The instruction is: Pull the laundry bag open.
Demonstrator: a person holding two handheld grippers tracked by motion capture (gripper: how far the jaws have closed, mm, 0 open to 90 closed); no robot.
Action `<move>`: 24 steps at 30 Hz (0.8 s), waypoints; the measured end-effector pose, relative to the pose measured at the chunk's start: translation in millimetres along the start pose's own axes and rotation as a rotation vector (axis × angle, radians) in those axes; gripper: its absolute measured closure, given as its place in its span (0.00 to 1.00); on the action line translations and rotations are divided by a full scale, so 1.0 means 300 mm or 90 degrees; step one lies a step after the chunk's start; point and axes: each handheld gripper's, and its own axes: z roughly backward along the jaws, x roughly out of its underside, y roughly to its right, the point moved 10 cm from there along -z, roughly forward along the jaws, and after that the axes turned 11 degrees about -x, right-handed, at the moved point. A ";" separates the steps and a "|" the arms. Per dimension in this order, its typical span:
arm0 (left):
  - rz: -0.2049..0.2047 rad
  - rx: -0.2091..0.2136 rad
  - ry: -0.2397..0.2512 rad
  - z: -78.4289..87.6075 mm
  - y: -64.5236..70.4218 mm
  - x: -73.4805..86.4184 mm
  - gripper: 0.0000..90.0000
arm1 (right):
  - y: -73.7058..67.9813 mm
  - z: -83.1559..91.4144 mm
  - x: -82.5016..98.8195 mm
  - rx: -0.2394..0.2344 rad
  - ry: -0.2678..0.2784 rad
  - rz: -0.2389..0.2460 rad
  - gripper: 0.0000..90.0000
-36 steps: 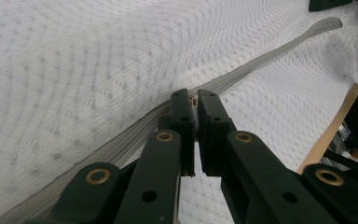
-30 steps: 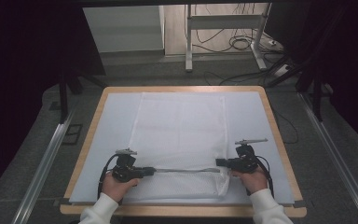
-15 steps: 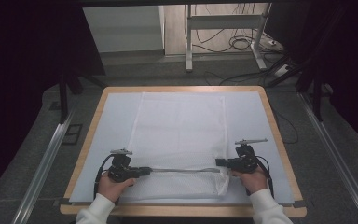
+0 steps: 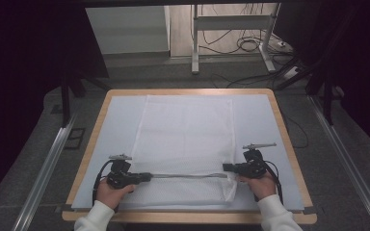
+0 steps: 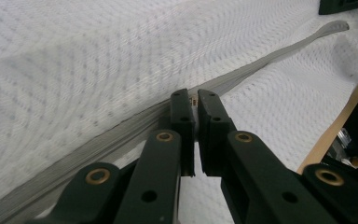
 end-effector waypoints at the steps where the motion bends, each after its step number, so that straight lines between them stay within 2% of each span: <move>1: 0.000 0.000 0.001 0.002 -0.005 0.001 0.96 | 0.000 0.001 0.000 0.001 0.000 -0.002 0.98; 14: 0.017 -0.006 0.004 0.029 -0.051 0.021 0.96 | 0.003 -0.001 0.000 0.004 0.000 0.004 0.98; 24: 0.038 -0.015 0.015 0.066 -0.107 0.040 0.96 | 0.006 -0.005 0.001 0.008 -0.002 0.005 0.98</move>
